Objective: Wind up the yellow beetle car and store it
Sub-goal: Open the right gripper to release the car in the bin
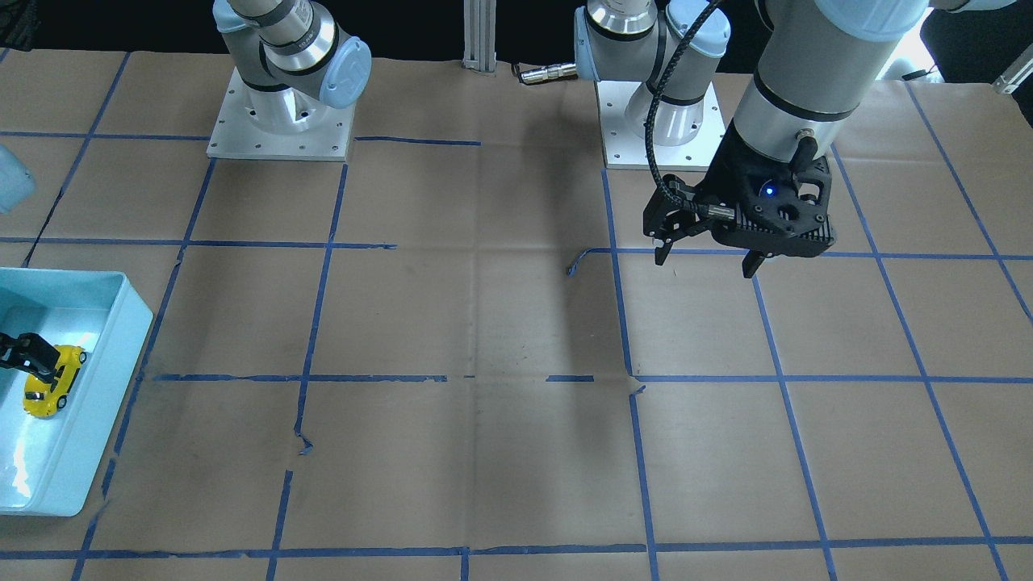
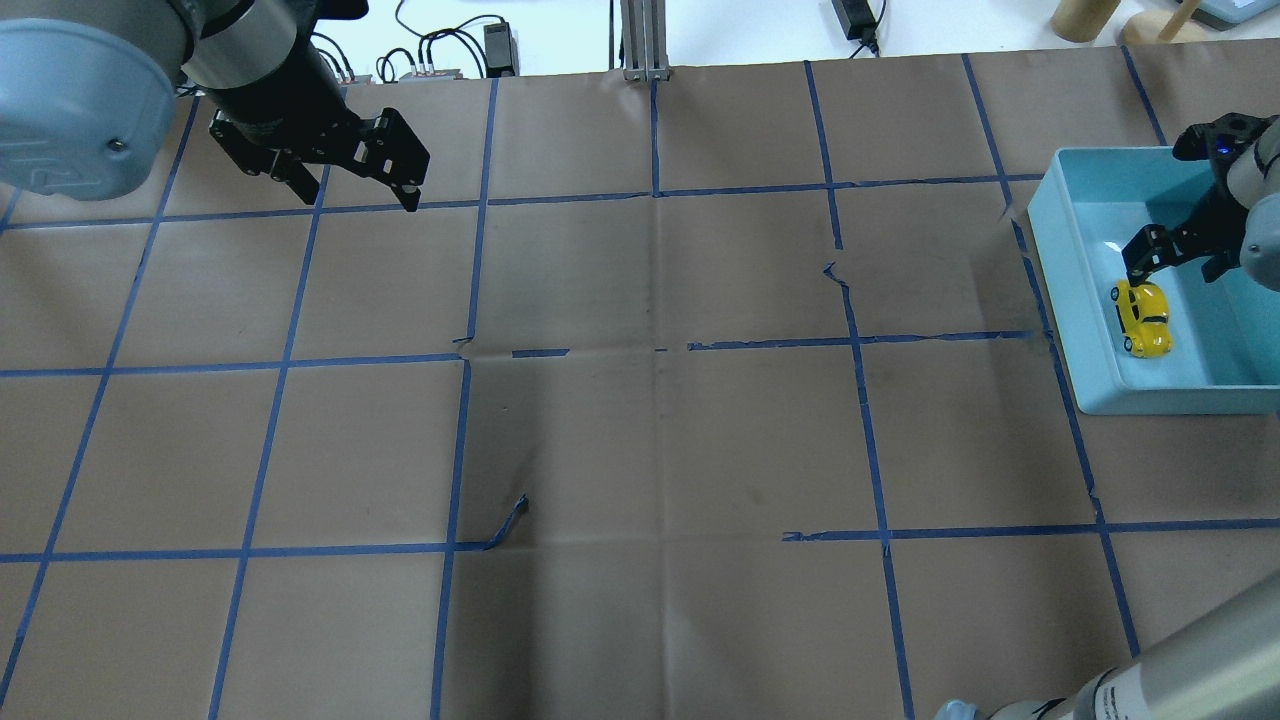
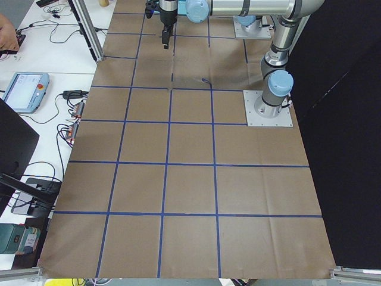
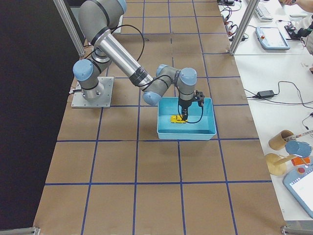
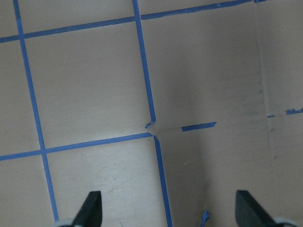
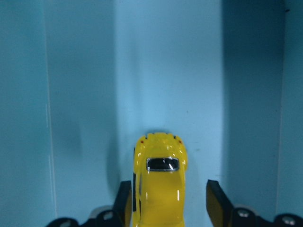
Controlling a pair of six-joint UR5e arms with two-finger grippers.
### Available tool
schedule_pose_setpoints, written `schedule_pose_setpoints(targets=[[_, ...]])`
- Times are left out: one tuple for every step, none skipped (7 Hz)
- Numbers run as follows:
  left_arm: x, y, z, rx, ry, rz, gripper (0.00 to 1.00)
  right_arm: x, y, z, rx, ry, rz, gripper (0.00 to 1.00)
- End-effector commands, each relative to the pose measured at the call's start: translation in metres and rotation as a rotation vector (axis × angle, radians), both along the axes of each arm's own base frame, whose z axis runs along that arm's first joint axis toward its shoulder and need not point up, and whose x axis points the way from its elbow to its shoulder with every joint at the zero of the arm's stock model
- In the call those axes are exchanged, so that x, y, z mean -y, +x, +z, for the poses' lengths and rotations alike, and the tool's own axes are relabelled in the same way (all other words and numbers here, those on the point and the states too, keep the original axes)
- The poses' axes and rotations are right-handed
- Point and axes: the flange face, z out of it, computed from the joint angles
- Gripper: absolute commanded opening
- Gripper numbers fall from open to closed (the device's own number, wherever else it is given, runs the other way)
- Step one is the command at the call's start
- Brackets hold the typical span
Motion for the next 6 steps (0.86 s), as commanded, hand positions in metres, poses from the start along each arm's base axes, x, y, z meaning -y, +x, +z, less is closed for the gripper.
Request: schedule_pose_setpoints(targets=[[0.001,0.000,0.000,-0.001,-0.001,0.000,1.00,0.003,0.000,0.045,-0.006,-0.047,-0.009,1.00],[0.003,0.000,-0.001,-0.001,0.001,0.001,1.00,0.011,0.016,0.093,0.045,-0.056,-0.018,1.00],[0.002,0.000,-0.001,-0.001,0.001,0.001,1.00,0.019,0.063,0.157,0.063,-0.053,-0.052,1.00],[0.003,0.000,-0.002,-0.001,0.003,0.001,1.00,0.020,0.104,0.195,0.065,-0.047,-0.003,1.00],[0.002,0.000,-0.001,-0.001,0.001,0.001,1.00,0.018,0.149,0.212,0.056,-0.050,0.029,1.00],[0.002,-0.001,-0.002,-0.001,0.003,0.000,1.00,0.004,0.209,0.224,0.042,-0.035,0.061,1.00]])
